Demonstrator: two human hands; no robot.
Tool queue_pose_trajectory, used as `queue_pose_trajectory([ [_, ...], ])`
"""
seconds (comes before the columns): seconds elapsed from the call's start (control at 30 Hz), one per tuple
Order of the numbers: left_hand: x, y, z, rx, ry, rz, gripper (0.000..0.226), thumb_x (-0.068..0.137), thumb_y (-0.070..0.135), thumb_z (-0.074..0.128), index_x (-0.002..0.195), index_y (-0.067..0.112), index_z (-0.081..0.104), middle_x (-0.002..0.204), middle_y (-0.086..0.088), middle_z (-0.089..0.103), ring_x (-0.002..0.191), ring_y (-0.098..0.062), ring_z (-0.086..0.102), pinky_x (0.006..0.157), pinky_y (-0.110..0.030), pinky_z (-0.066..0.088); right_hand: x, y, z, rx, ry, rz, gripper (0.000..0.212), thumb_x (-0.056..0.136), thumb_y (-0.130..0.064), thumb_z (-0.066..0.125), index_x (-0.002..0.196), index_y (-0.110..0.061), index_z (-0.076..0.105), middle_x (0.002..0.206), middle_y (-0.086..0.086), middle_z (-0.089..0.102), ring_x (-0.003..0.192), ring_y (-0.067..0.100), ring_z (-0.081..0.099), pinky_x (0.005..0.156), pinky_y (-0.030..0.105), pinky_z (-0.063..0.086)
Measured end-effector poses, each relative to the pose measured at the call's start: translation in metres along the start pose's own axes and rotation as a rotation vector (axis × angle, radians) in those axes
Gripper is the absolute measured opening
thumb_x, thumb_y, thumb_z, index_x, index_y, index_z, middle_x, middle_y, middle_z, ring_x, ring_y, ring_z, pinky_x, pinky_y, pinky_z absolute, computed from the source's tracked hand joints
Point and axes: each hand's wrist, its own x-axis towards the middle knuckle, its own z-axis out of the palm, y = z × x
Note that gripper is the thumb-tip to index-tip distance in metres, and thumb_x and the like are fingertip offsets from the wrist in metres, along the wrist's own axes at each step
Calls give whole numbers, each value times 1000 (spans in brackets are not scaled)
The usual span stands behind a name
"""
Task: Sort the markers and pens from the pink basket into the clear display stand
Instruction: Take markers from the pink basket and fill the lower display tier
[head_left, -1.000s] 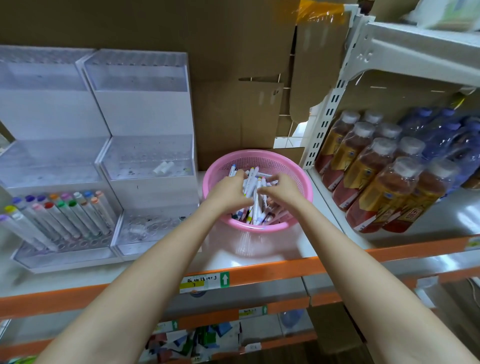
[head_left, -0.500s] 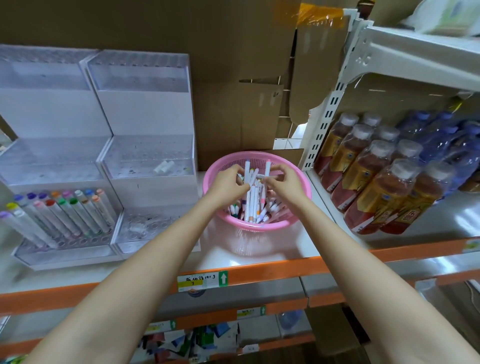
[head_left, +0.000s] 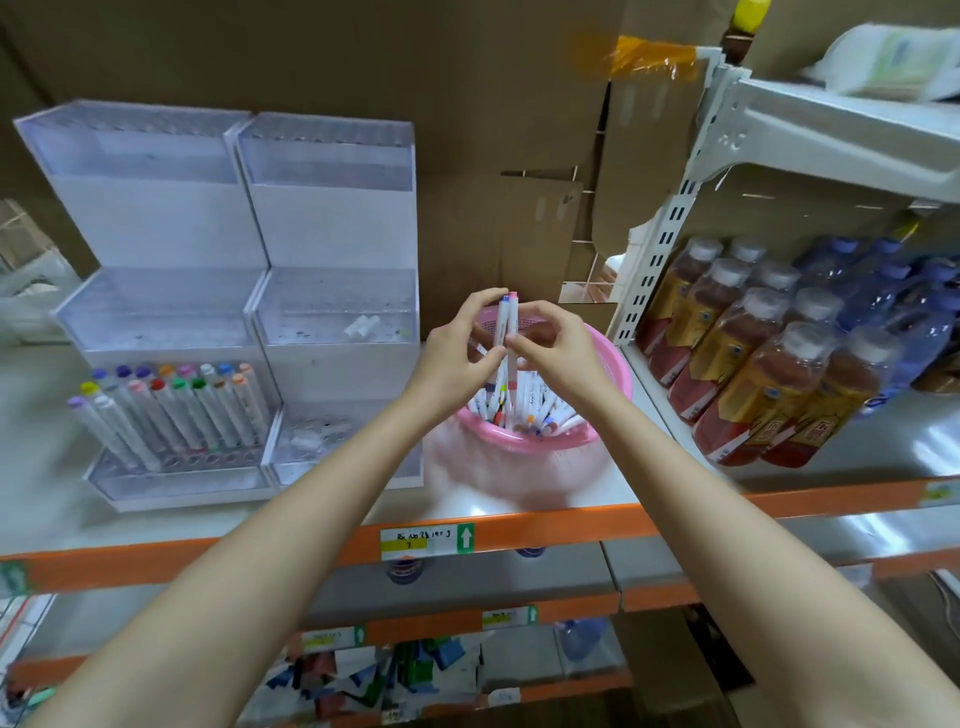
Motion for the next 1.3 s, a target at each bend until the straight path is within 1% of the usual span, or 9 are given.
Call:
queue_pose_trajectory([
  [0.13, -12, 9, -31, 46, 62, 28, 57, 84, 14, 65, 134, 30, 43, 78, 10, 57, 69, -3, 57, 64, -13, 45, -4, -16, 13, 31, 34, -25, 22, 86, -4, 65, 107, -9, 65, 92, 6, 71, 84, 19, 69, 63, 30, 59],
  [0.23, -25, 12, -58, 82, 119, 46, 56, 83, 17, 65, 134, 29, 44, 79, 2, 59, 68, -9, 60, 65, -26, 53, -6, -27, 29, 44, 37, -47, 20, 85, -5, 67, 104, -11, 65, 90, 7, 71, 85, 18, 69, 65, 33, 58],
  [0.37, -50, 9, -95, 134, 167, 36, 57, 84, 11, 65, 133, 28, 43, 79, 1, 59, 65, -15, 64, 65, -37, 57, -12, -50, 62, 94, -2, -74, 21, 83, 1, 66, 99, -12, 63, 78, -1, 67, 72, 11, 64, 62, 32, 57],
  [0.57, -92, -11, -150, 150, 202, -20, 56, 86, 8, 63, 133, 29, 42, 76, 5, 57, 70, -9, 62, 68, -33, 57, -25, -77, 123, 141, -95, -85, 24, 85, -3, 68, 108, -6, 59, 79, 13, 68, 72, 21, 66, 65, 35, 60],
  [0.7, -114, -22, -184, 191, 249, -36, 54, 86, 8, 64, 133, 24, 44, 73, 7, 57, 68, -8, 61, 67, -26, 53, -33, -92, 161, 111, -156, -100, 24, 87, -5, 66, 110, -7, 59, 77, 11, 68, 68, 16, 66, 67, 36, 60],
  [0.87, -133, -39, -218, 185, 288, -40, 54, 86, 13, 66, 133, 27, 44, 74, 6, 57, 70, -9, 62, 70, -29, 54, -42, -104, 202, 76, -141, -123, 22, 85, -9, 70, 105, -7, 60, 80, 15, 70, 72, 28, 67, 71, 47, 58],
  [0.93, -138, -43, -230, 186, 312, -30, 54, 85, 8, 67, 133, 22, 46, 75, 6, 57, 71, -12, 62, 72, -26, 52, -45, -107, 215, 44, -131, -141, 20, 84, -11, 71, 102, -10, 61, 83, 10, 69, 74, 23, 67, 68, 43, 58],
  [1.07, -147, -51, -253, 163, 334, -47, 52, 85, 7, 67, 132, 19, 48, 79, -2, 58, 73, -13, 61, 67, -5, 44, -50, -115, 239, -2, -103, -180, 16, 86, -8, 69, 99, -14, 62, 81, 0, 67, 70, 12, 65, 67, 30, 56],
  [1.3, -152, -64, -270, 159, 304, -18, 45, 85, 7, 68, 126, 14, 50, 75, 7, 56, 75, -2, 60, 70, -3, 42, -56, -118, 276, -62, -22, -238, 16, 86, -4, 66, 99, -8, 58, 81, 5, 65, 73, 15, 63, 67, 22, 53],
])
